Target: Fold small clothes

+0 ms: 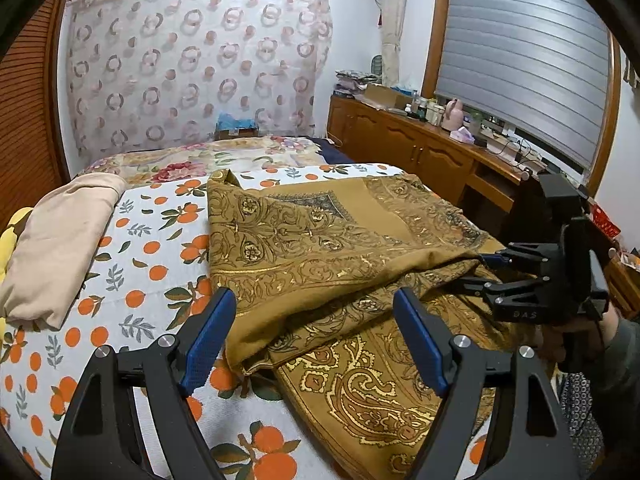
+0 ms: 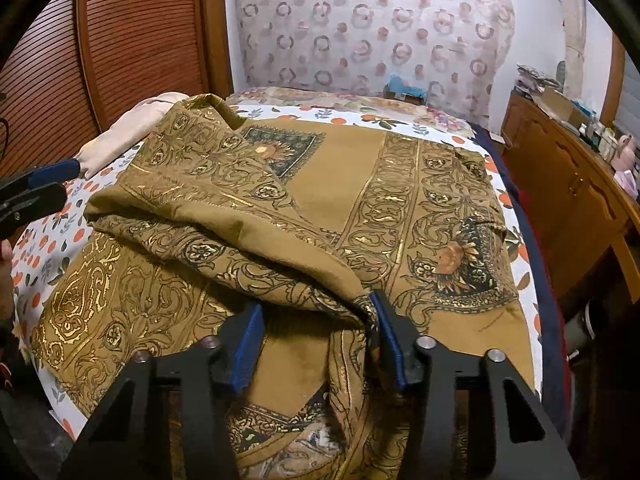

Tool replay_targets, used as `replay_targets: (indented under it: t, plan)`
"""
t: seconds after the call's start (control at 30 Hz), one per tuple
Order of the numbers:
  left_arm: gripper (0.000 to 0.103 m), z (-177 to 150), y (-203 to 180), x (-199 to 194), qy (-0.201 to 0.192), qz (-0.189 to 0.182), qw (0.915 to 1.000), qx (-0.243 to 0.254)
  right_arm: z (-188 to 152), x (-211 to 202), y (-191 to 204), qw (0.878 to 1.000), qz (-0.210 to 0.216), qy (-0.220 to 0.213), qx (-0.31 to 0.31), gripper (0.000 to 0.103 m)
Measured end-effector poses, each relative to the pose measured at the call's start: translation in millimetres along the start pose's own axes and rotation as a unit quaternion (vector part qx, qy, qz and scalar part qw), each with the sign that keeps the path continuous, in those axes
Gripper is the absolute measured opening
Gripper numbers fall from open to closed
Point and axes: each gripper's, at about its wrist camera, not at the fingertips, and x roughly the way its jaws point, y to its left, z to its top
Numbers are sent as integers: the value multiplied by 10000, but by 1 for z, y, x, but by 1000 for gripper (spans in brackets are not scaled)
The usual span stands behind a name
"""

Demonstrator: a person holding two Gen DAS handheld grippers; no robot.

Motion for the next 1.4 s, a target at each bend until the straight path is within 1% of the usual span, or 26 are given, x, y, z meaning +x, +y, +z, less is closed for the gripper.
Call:
replay_targets:
  t: [0.03, 0.1, 0.2, 0.27, 0.33, 0.5, 0.67, 0.8, 0.93, 1.07, 1.13, 1.2, 1.23, 1.3, 1.33, 1.4]
  plan:
    - [81, -1, -1, 1, -7, 32, 10000, 15, 0, 0, 1, 10000, 2, -5, -13, 41]
    - [81, -3, -2, 3, -1, 56, 10000, -9, 1, 0, 3, 10000, -13, -37, -36, 22]
    - [81, -4, -1, 5, 26, -39, 9999, -92, 0, -3, 3, 9999, -46, -107, -45, 7]
    - [81, -5, -1, 4, 48, -132, 9998, -104, -1, -9, 2, 9998, 33, -197, -8, 5]
    - [81, -4, 0, 3, 54, -187, 9998, -87, -1, -20, 3, 9992, 92, -386, -7, 5]
    - [81, -2, 0, -4, 3, -200, 9997, -108, -1, -53, 12, 9956, 204, -915, -58, 4]
    - [81, 0, 2, -13, -121, -110, 9998, -74, -2, -86, 17, 9925, 324, -1172, -132, 4]
    - [81, 1, 4, -21, -189, -130, 9997, -49, -8, -110, 13, 9909, 191, -1321, -155, 4]
    - [81, 2, 6, -25, -232, -251, 9994, -96, -22, -117, -1, 9917, -167, -1264, -156, 4]
    - [81, 2, 6, -22, -208, -251, 9994, -99, -41, -112, -30, 9935, -381, -1020, 334, 4]
    - [81, 2, 6, -20, -185, -247, 9995, -120, -47, -95, -42, 9953, -313, -696, 597, 4]
    - [81, 1, 7, -19, -155, -247, 9995, -127, -56, -79, -47, 9954, -508, -415, 702, 6]
    - [81, 0, 7, -19, -152, -241, 9995, -121, -59, -75, -48, 9952, -533, -354, 739, 10]
    - [81, -1, 6, -19, -140, -227, 9996, -106, -62, -74, -49, 9941, -570, -339, 854, 27]
    - [81, -1, 7, -17, -120, -230, 9996, -93, -62, -76, -49, 9934, -611, -371, 892, 31]
    - [81, -4, 6, -13, -50, -203, 9998, -48, -61, -84, -49, 9922, -654, -506, 932, 45]
